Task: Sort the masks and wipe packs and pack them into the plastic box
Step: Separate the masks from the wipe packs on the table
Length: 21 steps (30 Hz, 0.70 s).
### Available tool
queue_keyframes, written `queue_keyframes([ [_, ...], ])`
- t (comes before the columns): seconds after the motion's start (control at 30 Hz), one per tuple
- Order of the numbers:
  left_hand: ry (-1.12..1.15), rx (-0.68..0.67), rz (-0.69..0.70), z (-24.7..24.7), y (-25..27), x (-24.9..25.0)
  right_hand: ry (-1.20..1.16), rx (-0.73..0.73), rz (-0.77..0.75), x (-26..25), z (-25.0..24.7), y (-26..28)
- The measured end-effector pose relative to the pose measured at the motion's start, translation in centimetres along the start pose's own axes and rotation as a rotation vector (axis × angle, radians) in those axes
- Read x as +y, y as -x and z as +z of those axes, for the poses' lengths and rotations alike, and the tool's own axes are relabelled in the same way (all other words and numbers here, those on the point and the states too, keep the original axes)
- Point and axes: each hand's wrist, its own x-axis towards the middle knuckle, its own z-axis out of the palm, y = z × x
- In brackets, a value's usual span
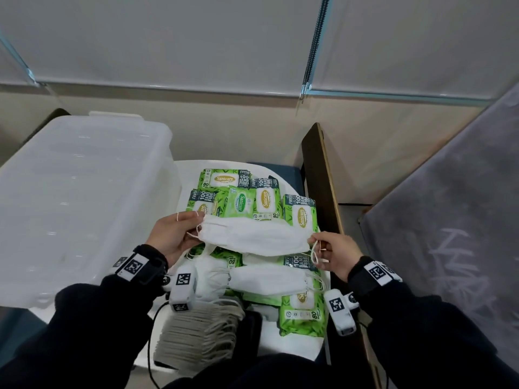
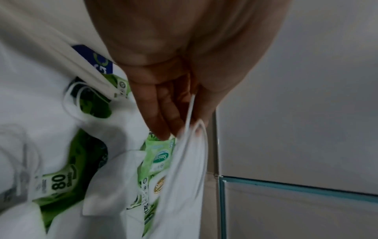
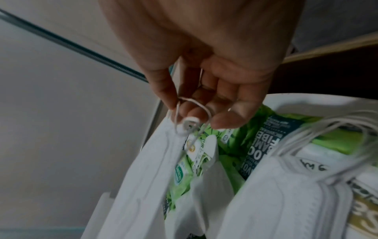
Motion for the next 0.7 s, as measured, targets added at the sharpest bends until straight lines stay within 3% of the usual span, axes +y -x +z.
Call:
queue_keyframes([
  [0.2, 0.231, -0.038, -0.22, -2.5, -1.6, -0.8, -0.347, 0.053, 0.092, 1.4, -3.8, -0.8],
  [0.33, -0.009, -0.066, -0.273, -2.7, -1.2, -1.6, -0.443, 0.044, 0.114, 2.0, -4.9, -0.8],
  [0.53, -0.407, -0.182, -0.25, -0.6, -0.2, -3.9, -0.26, -0.054, 0.029, 1.2, -3.1, 0.3],
  [0.7, -0.53, -0.11, -0.189, 0.3, -1.0, -5.5, -0.091, -0.153, -0.145, -1.9, -0.3, 1.8],
])
